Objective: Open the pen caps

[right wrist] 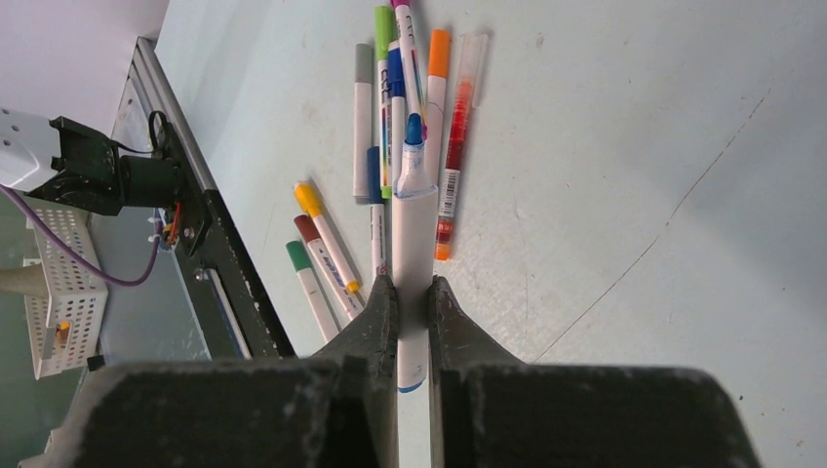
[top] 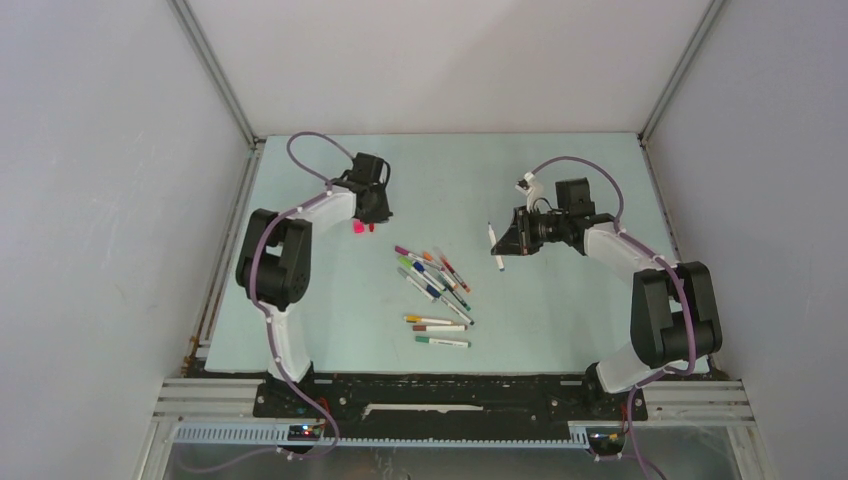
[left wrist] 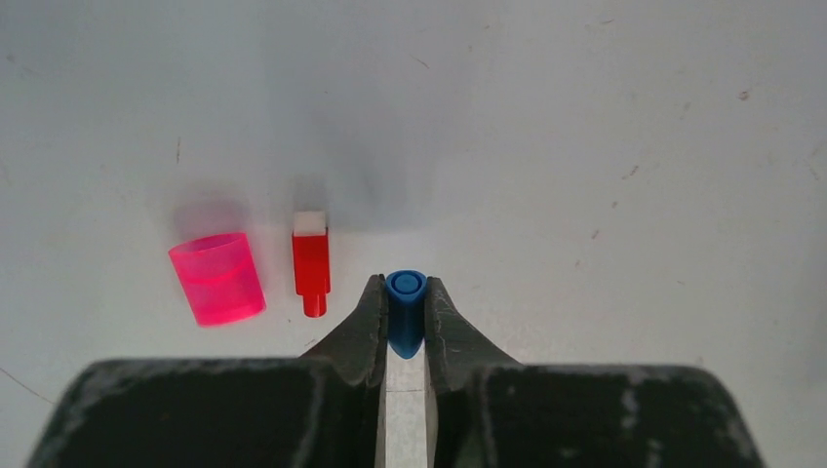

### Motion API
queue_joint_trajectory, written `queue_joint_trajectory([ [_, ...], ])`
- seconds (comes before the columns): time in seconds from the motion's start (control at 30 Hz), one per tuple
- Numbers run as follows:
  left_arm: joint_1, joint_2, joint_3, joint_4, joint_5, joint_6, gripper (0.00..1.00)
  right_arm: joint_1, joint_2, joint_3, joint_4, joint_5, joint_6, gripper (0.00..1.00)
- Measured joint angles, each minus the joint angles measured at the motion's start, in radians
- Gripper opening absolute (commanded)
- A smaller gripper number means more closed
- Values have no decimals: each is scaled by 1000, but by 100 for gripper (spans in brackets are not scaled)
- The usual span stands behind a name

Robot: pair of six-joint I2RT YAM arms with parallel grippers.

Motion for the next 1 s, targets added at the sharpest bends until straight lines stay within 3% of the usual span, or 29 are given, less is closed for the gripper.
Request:
queue_joint_trajectory([
  [0.4, 0, 78, 47, -61, -10, 20, 36, -9, 3, 25, -39, 0, -29, 0],
  [0.57, 0, 71, 51, -64, -9, 27, 41, -10, 3, 54, -92, 4, -109, 0],
  [0.63, 0, 51, 48, -63, -7, 28, 43, -10, 3, 71, -131, 8, -169, 5],
  [0.93, -1, -383, -216, 100, 50, 46, 66, -11, -11, 135, -378, 112, -612, 3],
  [1.0, -1, -517, -294, 142, 53, 45, 79, -11, -20, 135, -417, 167, -708, 0],
])
